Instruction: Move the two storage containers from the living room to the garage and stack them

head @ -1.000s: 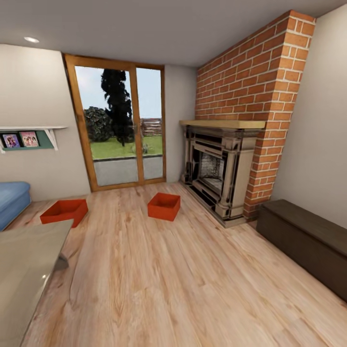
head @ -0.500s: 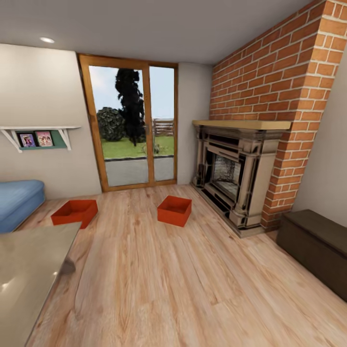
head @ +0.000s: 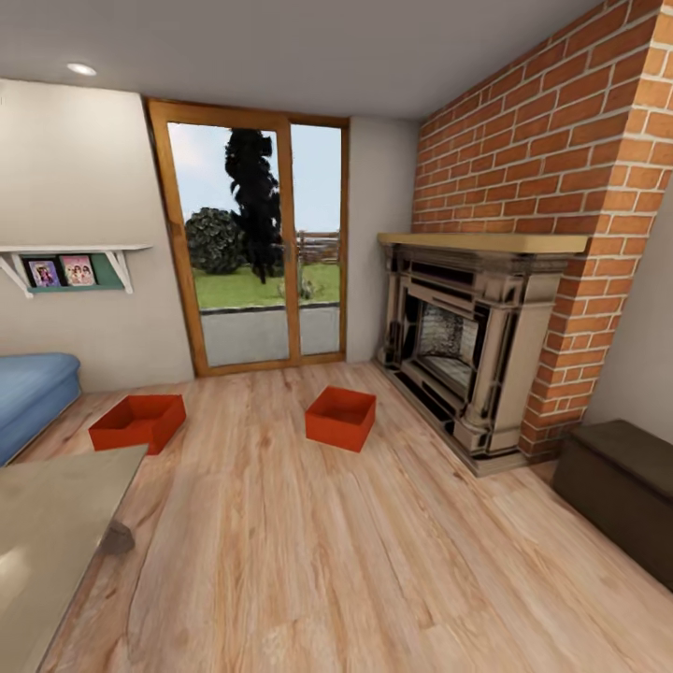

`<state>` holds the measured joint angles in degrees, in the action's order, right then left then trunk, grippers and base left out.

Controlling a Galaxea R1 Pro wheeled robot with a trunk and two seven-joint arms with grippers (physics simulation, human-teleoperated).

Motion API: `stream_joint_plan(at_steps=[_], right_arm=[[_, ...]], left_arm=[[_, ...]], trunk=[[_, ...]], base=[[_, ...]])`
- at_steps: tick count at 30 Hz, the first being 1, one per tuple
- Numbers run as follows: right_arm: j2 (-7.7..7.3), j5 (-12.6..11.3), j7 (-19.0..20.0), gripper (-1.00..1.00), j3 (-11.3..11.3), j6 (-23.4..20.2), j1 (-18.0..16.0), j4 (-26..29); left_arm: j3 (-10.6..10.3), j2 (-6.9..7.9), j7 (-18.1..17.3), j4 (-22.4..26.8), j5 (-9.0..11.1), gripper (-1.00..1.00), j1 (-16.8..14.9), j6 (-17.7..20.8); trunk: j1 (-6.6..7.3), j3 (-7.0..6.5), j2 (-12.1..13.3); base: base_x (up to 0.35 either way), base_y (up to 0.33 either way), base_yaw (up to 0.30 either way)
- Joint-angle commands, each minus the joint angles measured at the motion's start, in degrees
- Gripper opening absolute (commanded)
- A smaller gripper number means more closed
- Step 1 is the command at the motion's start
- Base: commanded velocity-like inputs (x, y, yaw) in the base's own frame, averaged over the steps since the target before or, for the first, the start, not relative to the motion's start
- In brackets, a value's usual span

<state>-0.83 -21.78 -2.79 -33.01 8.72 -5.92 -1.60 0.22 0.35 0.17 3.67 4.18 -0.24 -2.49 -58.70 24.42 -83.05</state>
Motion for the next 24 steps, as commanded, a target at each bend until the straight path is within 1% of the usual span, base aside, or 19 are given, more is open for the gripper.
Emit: stream_joint_plan(at_steps=[1,11,15,24], right_arm=[[-0.01,-0.5,0.0,1.0,-0.5,0.3,-0.1,-0.2],[-0.07,-0.5,-0.1,1.0,-0.4,0.3,-0.1,-0.2],[-0.12,-0.5,0.0,1.0,-0.4,0.3,-0.1,-0.2],[-0.14,-0.5,0.0,1.0,-0.4,0.3,-0.1,-0.2]], left_arm=[[0.0,0.0,0.0,0.0,0.4,1.0,0.0,-0.1],[0.0,0.0,0.0,0.0,0.4,1.0,0.0,-0.1],[0.0,0.0,0.0,0.0,0.4,1.0,0.0,-0.1],[0.0,0.0,0.0,0.0,0.4,1.0,0.0,-0.1]], trunk=[[-0.03,0.06,0.0],[-0.03,0.06,0.0],[-0.03,0.06,0.0],[-0.03,0.06,0.0]], base=[[0.321,0.0,0.181],[0.321,0.0,0.245],[0.321,0.0,0.068],[0.321,0.0,0.006]])
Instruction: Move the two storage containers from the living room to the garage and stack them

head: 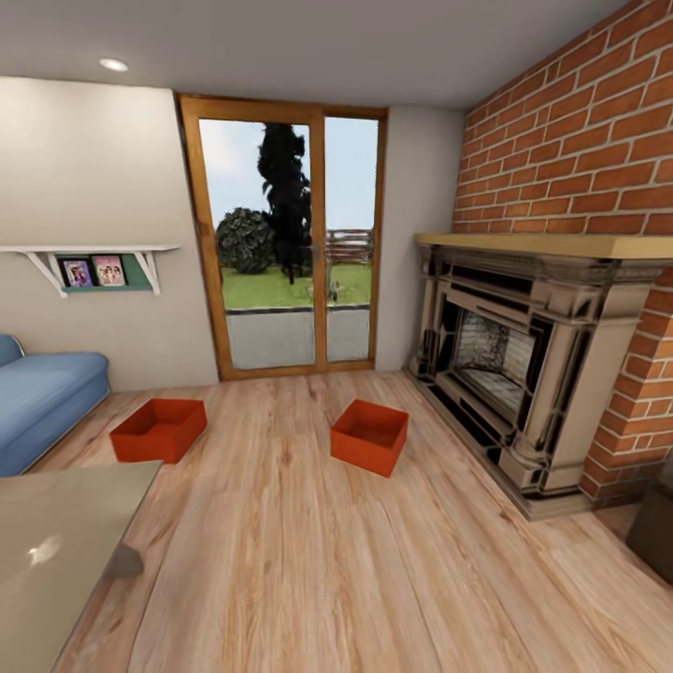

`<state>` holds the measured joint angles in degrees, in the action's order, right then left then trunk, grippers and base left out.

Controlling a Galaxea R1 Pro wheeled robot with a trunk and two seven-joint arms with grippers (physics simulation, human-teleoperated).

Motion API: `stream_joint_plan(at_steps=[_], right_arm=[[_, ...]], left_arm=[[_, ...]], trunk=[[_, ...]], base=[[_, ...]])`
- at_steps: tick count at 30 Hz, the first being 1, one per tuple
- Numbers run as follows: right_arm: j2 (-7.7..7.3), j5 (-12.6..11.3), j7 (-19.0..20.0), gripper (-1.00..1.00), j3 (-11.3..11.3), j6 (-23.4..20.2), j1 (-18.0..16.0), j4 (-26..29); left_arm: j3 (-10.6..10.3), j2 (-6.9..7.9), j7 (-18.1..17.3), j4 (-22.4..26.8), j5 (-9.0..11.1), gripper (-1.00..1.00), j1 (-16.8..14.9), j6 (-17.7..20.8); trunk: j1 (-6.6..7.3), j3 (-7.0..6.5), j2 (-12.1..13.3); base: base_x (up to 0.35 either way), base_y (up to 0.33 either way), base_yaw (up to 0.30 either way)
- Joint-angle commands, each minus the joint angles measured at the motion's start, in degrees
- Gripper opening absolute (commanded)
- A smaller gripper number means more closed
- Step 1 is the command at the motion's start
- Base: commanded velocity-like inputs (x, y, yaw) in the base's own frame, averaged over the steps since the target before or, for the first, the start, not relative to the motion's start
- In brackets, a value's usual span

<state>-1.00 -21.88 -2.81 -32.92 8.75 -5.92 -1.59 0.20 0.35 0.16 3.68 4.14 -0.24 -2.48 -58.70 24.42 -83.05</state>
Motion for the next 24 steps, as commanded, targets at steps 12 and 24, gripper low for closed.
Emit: stream_joint_plan(at_steps=[12,24], right_arm=[[0.03,-0.4,0.0,1.0,-0.5,0.3,-0.1,-0.2],[0.03,-0.4,-0.1,1.0,-0.5,0.3,-0.1,-0.2]], left_arm=[[0.0,0.0,0.0,0.0,0.5,1.0,0.0,-0.2],[0.1,0.0,0.0,0.0,0.5,1.0,0.0,-0.2]], trunk=[[-0.03,0.06,0.0],[-0.03,0.06,0.0]], base=[[0.321,0.0,0.0],[0.321,0.0,0.0]])
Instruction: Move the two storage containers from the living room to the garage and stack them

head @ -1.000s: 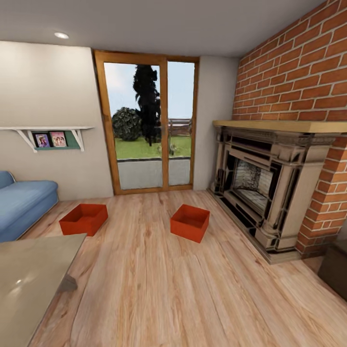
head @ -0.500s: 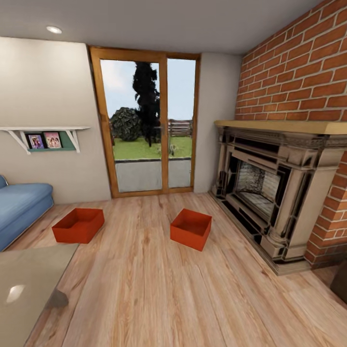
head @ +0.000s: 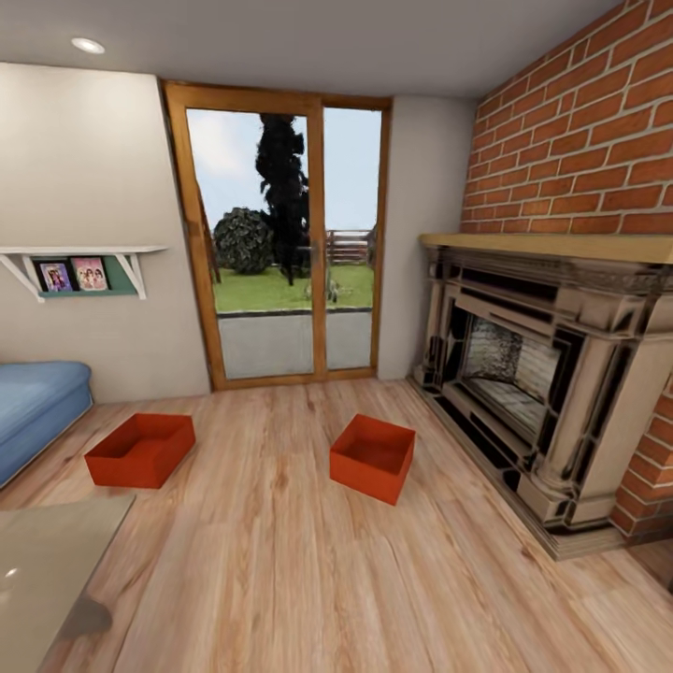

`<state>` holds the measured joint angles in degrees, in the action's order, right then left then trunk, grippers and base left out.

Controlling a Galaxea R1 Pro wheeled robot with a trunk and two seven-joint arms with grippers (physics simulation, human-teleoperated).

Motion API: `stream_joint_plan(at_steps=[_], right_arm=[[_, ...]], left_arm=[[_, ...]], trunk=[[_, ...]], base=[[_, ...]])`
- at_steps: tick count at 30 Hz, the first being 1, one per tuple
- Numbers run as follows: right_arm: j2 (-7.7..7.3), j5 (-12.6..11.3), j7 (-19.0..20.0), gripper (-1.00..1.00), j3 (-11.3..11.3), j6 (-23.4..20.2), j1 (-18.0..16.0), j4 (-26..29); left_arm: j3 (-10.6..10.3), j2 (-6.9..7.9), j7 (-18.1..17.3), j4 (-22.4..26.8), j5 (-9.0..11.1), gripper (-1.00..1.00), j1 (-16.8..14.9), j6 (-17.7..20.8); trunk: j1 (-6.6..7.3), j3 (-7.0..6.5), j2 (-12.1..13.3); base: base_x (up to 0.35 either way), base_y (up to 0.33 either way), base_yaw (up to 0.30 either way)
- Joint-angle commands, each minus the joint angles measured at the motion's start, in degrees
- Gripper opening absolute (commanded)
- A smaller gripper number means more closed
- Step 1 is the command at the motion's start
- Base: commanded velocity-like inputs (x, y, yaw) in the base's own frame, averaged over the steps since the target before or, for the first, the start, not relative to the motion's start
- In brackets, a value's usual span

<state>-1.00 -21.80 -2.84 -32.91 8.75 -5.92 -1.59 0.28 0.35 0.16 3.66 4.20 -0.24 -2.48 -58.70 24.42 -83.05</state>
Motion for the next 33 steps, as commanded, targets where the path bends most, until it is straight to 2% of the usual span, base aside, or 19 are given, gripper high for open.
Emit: stream_joint_plan(at_steps=[1,33], right_arm=[[0.03,-0.4,0.0,1.0,-0.5,0.3,-0.1,-0.2],[0.12,-0.4,0.0,1.0,-0.5,0.3,-0.1,-0.2]], left_arm=[[0.0,0.0,0.0,0.0,0.4,1.0,0.0,-0.2],[0.1,0.0,0.0,0.0,0.5,1.0,0.0,-0.1]], trunk=[[-0.03,0.06,0.0],[-0.03,0.06,0.0]], base=[[0.321,0.0,0.0],[0.322,0.0,0.0]])
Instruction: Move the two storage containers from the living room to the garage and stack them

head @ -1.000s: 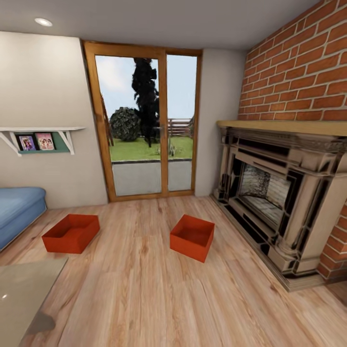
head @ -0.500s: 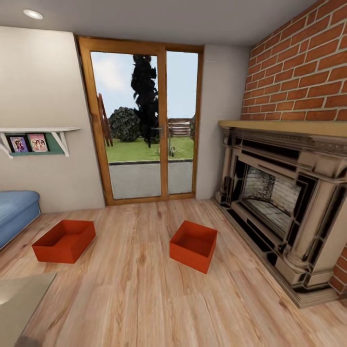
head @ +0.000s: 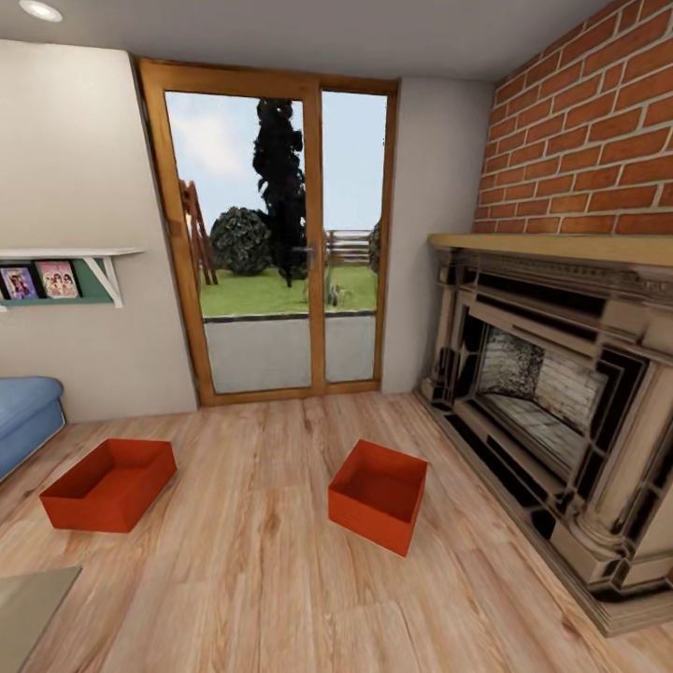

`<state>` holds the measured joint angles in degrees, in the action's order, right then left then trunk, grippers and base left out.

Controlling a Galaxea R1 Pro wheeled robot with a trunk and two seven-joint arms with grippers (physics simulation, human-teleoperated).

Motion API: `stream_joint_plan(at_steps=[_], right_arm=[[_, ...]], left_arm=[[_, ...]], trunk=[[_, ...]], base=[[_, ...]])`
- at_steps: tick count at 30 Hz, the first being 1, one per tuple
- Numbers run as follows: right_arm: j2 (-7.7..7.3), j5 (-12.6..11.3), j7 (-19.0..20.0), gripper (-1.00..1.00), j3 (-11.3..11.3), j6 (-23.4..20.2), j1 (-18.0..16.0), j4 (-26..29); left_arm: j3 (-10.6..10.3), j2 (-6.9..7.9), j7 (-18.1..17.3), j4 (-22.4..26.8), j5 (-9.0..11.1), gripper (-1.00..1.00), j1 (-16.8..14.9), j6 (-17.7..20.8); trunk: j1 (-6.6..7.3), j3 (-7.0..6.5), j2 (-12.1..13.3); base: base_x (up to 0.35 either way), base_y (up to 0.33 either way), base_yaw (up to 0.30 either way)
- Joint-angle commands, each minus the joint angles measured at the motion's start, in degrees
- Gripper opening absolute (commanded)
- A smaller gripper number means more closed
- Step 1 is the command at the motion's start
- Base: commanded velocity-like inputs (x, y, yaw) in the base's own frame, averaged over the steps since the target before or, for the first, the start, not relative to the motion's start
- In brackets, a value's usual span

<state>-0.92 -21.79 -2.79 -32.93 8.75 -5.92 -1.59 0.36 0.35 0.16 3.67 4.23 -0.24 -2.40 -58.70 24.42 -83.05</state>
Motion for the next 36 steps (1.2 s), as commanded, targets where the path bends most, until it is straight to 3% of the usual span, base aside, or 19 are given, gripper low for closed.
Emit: stream_joint_plan(at_steps=[1,36], right_arm=[[0.02,-0.4,0.0,1.0,-0.5,0.3,-0.1,-0.2],[0.06,-0.4,0.0,1.0,-0.5,0.3,-0.1,-0.2]], left_arm=[[0.0,0.0,0.0,0.0,0.5,1.0,0.0,-0.2],[0.0,0.01,0.0,0.0,0.5,1.0,0.0,-0.2]], trunk=[[-0.03,0.06,0.0],[-0.03,0.06,0.0]], base=[[0.323,0.0,0.0],[0.323,0.035,0.0]])
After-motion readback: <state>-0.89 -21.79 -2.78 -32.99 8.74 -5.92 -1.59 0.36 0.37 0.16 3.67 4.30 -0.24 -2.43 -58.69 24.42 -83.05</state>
